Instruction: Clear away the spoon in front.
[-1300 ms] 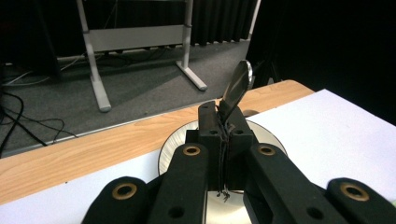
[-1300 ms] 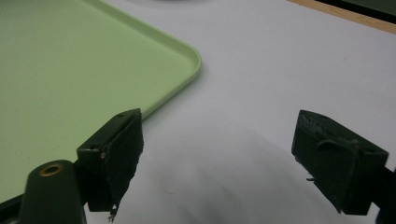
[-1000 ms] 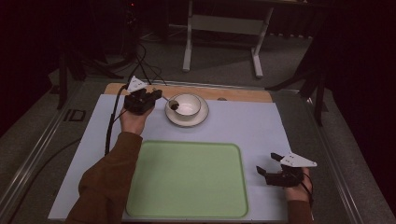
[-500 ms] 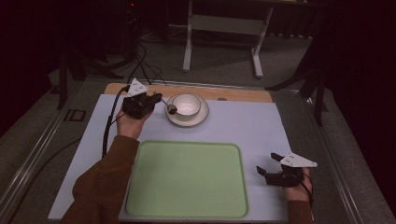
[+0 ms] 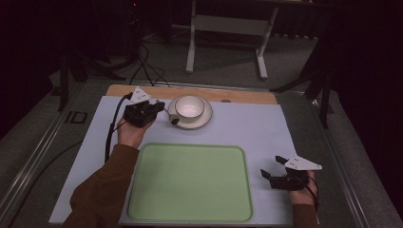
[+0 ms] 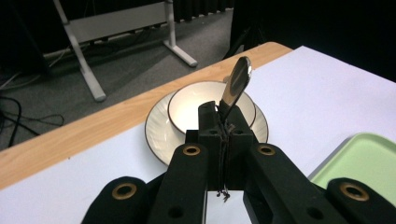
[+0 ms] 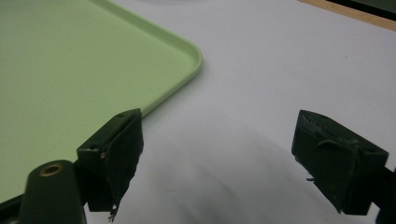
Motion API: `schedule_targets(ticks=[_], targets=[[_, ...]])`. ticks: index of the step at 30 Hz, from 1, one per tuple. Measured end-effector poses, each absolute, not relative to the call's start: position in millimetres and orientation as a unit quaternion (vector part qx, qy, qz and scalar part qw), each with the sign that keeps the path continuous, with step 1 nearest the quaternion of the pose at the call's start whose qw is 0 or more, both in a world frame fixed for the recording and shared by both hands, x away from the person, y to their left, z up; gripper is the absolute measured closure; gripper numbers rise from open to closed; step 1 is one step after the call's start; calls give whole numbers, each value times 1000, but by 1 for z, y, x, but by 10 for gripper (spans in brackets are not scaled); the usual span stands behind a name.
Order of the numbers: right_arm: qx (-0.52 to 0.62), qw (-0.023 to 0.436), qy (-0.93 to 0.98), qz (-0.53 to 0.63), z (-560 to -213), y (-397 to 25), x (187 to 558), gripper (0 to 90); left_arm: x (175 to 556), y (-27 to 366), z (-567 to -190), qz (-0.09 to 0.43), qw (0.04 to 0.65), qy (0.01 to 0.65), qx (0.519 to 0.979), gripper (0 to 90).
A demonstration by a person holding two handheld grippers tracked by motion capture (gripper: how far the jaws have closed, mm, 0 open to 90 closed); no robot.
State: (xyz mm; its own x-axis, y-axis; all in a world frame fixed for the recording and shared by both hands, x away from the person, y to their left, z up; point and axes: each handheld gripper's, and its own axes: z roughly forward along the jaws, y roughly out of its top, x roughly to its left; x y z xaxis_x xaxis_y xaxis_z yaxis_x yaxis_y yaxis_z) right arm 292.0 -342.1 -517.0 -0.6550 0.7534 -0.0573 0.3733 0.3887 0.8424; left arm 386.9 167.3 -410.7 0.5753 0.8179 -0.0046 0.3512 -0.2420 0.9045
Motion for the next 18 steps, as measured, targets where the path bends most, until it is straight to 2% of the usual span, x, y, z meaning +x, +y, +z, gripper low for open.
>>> schedule_targets(ticks=[18], targets=[[352,225,804,423,-517,-342,292,164,367,182,-425,224,447,404,766,885]])
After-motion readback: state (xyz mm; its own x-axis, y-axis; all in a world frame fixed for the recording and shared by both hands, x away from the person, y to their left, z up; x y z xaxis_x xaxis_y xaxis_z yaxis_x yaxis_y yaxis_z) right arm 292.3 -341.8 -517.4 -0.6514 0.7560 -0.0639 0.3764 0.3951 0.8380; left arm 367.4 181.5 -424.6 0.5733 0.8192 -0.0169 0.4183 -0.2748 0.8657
